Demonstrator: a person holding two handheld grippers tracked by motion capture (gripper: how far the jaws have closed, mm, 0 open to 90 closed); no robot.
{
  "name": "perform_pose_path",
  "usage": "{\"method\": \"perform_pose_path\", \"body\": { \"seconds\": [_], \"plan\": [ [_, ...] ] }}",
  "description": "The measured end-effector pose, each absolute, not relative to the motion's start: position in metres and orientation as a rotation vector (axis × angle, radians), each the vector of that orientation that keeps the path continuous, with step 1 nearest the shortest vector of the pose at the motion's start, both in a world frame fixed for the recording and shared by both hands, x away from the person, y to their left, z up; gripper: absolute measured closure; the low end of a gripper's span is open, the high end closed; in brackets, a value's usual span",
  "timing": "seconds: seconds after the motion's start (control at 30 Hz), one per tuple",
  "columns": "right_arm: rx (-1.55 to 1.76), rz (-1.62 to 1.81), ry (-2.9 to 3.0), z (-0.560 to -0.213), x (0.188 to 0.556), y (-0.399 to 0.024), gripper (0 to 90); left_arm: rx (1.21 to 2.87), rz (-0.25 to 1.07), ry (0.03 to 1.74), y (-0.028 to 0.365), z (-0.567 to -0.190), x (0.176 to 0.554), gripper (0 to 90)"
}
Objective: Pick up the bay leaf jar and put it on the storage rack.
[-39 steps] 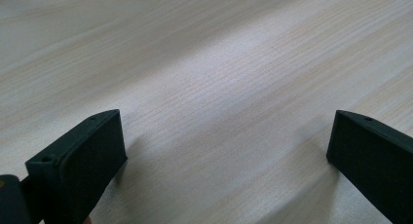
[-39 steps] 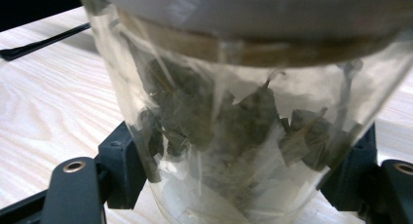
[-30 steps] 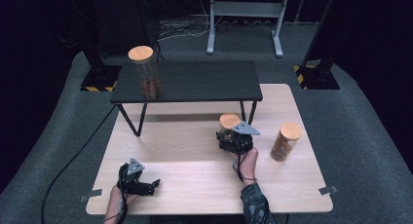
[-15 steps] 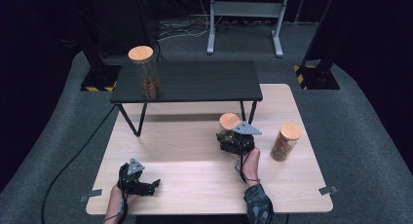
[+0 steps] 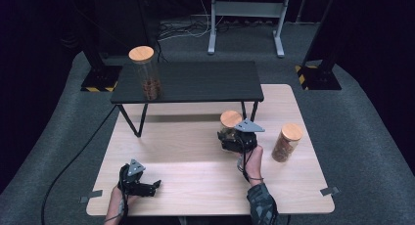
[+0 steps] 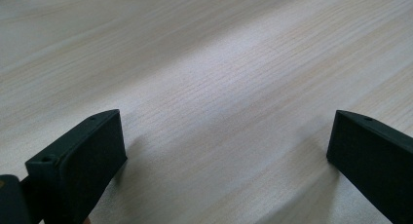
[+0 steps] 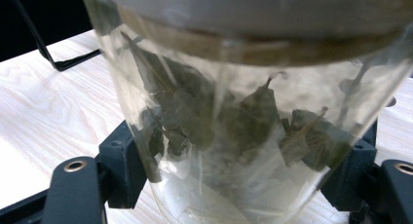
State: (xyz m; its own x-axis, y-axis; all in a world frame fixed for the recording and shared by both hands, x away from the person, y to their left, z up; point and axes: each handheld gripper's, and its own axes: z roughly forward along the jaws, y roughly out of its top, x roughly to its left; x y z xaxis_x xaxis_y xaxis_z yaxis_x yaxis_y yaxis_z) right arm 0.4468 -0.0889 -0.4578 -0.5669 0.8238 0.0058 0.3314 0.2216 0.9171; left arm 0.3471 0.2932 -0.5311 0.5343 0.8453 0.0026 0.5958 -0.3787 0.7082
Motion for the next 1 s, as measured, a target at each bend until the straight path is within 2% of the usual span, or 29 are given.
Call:
{"method": "perform_pose_path", "body": {
  "seconds": [1.0],
  "plan": [
    [1.008,1.361,2.1,-0.435,0.448,-0.075,24.8,2.106,0.485,1.164,0.293,-0.531,0.346,0.0]
  ]
}}
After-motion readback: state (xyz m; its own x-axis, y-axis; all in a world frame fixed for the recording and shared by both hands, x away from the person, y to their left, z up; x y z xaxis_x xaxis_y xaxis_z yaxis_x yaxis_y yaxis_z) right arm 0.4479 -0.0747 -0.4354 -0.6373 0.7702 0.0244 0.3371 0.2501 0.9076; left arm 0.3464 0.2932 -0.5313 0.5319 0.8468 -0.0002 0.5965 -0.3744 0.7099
